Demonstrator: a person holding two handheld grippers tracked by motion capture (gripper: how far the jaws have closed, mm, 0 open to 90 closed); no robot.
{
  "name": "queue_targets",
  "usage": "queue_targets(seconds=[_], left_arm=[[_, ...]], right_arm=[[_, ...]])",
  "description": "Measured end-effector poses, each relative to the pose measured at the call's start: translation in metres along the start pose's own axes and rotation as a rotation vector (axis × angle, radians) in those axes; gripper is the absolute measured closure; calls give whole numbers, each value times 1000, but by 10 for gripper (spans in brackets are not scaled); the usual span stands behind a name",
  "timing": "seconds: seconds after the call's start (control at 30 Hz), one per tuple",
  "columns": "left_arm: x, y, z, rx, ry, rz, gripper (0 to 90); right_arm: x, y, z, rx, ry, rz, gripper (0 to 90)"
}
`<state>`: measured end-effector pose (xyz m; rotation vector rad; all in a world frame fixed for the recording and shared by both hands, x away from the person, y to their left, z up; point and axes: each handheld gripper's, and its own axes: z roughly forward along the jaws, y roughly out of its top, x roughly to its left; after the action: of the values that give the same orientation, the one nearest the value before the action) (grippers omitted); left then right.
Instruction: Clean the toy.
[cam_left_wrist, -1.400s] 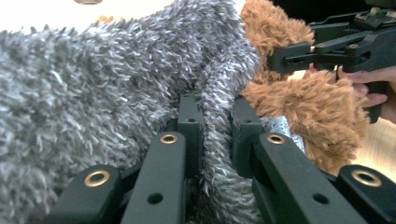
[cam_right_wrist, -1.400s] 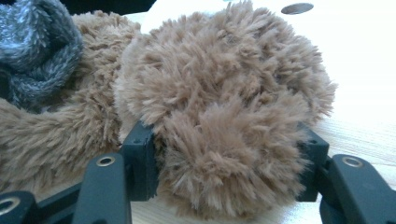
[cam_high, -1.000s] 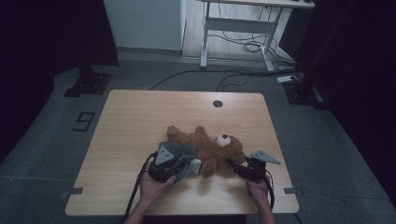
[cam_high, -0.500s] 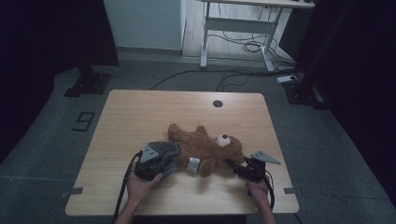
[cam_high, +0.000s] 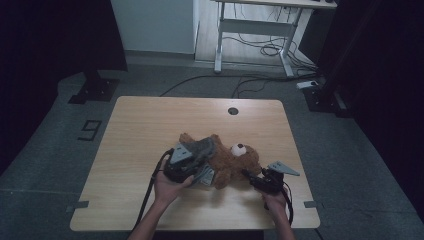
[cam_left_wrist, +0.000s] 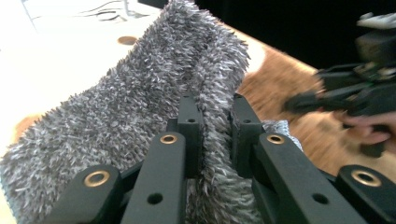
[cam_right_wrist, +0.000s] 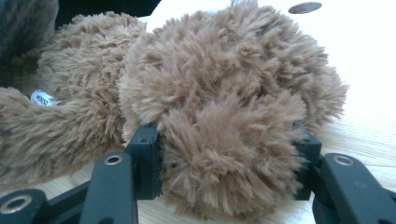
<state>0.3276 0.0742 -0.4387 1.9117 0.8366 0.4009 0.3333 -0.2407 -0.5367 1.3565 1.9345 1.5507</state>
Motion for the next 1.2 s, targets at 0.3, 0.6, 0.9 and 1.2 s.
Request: queue_targets(seconds=[0.3, 0.6, 0.9, 1.2], left_arm=[[-40, 18, 47, 50, -90, 44, 779], [-45, -8, 79, 157, -105, 36, 779], [-21, -28, 55, 121, -76, -10, 781], [-6, -49, 20, 81, -29, -1, 780]], right_arm=[[6, 1, 9, 2, 19, -20, 445], [6, 1, 9, 10, 17, -22, 445], [4, 1, 9, 11, 19, -20, 445], [3, 1, 8, 13, 29, -20, 445]])
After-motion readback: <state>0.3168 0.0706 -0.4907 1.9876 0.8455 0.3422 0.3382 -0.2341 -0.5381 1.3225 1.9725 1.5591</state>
